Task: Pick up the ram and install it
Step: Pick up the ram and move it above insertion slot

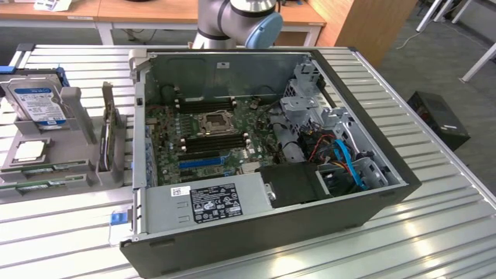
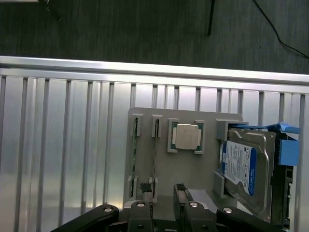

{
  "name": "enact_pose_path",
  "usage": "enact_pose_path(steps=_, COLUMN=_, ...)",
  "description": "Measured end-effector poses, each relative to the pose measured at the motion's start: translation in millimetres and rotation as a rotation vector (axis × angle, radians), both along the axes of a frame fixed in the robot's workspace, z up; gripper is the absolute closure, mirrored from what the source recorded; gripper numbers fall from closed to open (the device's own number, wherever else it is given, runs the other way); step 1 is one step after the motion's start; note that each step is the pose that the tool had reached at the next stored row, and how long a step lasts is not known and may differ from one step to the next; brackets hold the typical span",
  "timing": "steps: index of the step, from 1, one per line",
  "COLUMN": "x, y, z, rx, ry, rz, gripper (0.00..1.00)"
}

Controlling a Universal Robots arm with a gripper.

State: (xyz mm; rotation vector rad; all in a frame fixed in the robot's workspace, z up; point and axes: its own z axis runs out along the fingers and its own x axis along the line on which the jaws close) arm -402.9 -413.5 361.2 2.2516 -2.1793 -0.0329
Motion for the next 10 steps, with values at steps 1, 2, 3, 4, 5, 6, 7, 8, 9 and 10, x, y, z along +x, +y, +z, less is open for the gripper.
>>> enact_pose_path(steps=1, x=0.0, y=0.0, z=-1.3, rx=0.0000, ry=0.0000, rz=0.000, gripper=0.69)
enact_pose_path(steps=2, x=0.0, y=0.0, z=-2.6, rx=0.0000, ry=0.0000, rz=0.000, gripper=0.69)
enact_pose_path(steps=3, x=0.0, y=0.0, z=-3.9, rx=0.0001, ry=-0.0001, rz=0.000, gripper=0.69)
enact_pose_path(steps=4, x=0.0, y=0.0, z=-5.2, rx=0.0000, ry=0.0000, rz=0.000, gripper=0.69)
enact_pose_path(steps=5, x=0.0, y=0.0, z=-6.4, rx=0.0000, ry=0.0000, rz=0.000, gripper=0.69)
enact_pose_path(steps=6, x=0.0, y=0.0, z=-7.8, rx=0.0000, ry=-0.0001, rz=0.000, gripper=0.69)
enact_pose_path(steps=7, x=0.0, y=0.0, z=-9.1, rx=0.0001, ry=-0.0001, rz=0.000, gripper=0.69)
enact_pose_path(steps=8, x=0.0, y=0.0, z=-10.3, rx=0.0000, ry=0.0000, rz=0.000, gripper=0.69)
enact_pose_path(steps=9, x=0.0, y=0.0, z=-11.5, rx=0.0000, ry=0.0000, rz=0.000, gripper=0.69)
enact_pose_path(steps=10, x=0.0, y=0.0, z=-12.7, rx=0.0000, ry=0.0000, rz=0.000, gripper=0.69)
